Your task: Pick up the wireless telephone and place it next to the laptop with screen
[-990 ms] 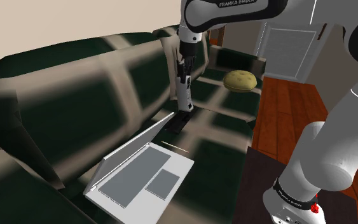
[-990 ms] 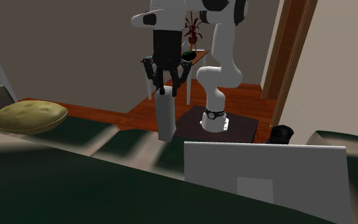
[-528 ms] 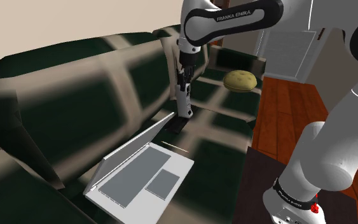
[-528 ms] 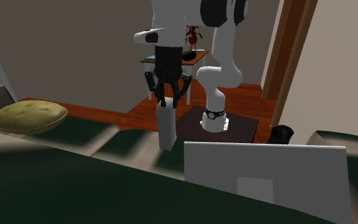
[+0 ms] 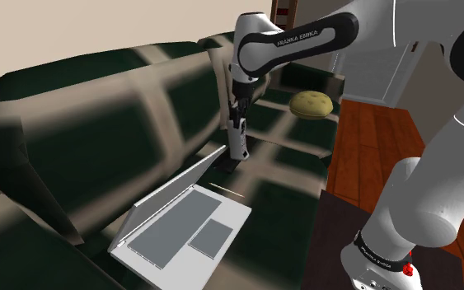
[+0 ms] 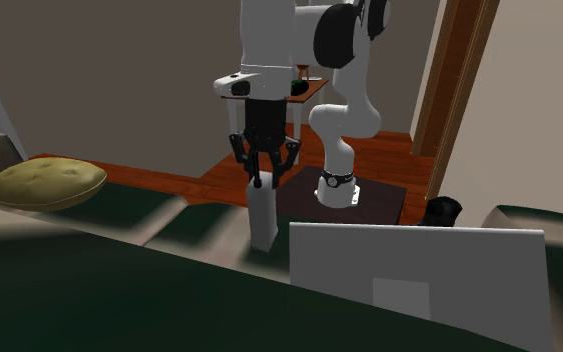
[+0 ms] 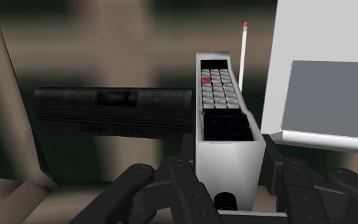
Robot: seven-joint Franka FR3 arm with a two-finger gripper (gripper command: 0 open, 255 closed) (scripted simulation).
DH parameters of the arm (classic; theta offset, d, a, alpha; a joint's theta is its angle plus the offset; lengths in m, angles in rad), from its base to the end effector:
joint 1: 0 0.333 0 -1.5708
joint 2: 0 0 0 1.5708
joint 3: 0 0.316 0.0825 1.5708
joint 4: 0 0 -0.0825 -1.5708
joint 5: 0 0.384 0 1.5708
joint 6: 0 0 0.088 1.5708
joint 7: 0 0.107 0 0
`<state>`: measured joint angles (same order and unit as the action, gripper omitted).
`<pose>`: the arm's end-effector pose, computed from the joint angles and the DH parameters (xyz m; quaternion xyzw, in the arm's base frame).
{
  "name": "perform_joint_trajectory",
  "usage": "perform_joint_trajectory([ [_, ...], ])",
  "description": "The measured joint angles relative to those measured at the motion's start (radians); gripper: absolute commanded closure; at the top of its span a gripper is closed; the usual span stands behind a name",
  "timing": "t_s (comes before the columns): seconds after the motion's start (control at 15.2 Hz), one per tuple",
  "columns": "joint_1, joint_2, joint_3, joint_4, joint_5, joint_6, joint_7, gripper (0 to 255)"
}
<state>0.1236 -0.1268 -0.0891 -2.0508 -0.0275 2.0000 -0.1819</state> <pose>0.5265 0.0150 0.5012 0.9928 0.1133 0.0371 0.0098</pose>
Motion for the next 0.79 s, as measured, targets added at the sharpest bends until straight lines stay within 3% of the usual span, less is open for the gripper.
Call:
perform_joint_trajectory([
  [0.79,0.0,0.047,-0.001,-0.116,0.002,0.164,0.001,255],
])
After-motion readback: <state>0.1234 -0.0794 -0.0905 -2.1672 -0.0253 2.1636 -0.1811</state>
